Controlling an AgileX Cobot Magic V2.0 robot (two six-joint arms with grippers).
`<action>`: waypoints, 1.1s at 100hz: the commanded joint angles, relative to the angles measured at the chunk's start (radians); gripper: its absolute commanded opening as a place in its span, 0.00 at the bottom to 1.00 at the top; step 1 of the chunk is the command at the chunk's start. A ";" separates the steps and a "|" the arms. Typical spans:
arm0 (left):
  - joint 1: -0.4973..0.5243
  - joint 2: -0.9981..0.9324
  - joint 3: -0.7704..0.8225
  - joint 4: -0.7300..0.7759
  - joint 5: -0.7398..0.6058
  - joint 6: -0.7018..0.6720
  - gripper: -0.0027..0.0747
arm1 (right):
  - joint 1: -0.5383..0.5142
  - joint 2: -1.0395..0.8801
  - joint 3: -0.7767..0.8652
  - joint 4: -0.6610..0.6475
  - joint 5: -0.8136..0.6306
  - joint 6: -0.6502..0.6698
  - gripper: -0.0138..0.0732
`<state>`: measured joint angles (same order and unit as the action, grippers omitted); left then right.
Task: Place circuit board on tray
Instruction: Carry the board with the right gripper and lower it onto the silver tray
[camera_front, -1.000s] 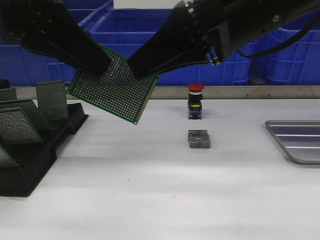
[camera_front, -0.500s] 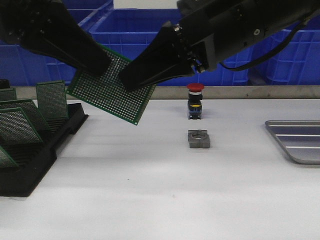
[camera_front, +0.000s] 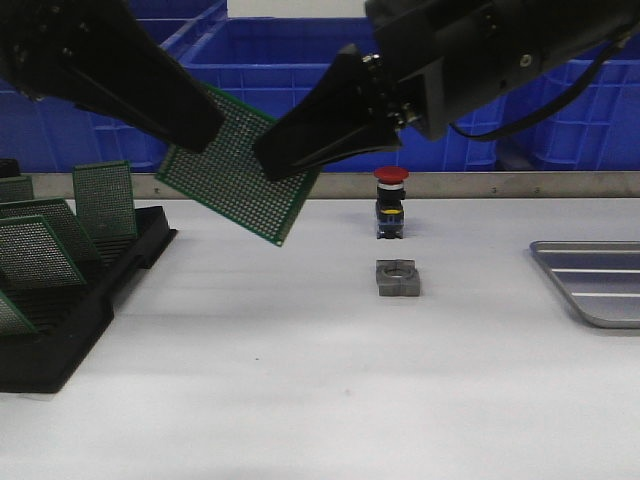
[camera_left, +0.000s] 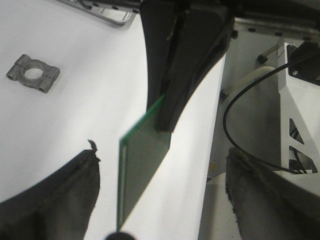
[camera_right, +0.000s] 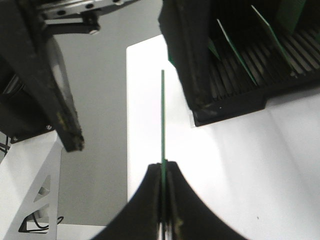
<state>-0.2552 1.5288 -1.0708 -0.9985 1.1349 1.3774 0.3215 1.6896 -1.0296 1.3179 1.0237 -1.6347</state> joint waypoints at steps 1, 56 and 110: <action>-0.006 -0.030 -0.029 -0.071 0.017 0.002 0.69 | -0.056 -0.043 -0.028 0.016 0.065 0.065 0.08; -0.006 -0.030 -0.029 -0.071 0.009 -0.002 0.68 | -0.446 -0.044 -0.021 -0.247 -0.228 0.502 0.09; -0.006 -0.030 -0.029 -0.071 0.023 -0.004 0.68 | -0.525 0.059 0.024 -0.258 -0.490 0.626 0.09</action>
<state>-0.2552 1.5288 -1.0708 -0.9985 1.1308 1.3774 -0.1993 1.7660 -0.9867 1.0315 0.5489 -1.0198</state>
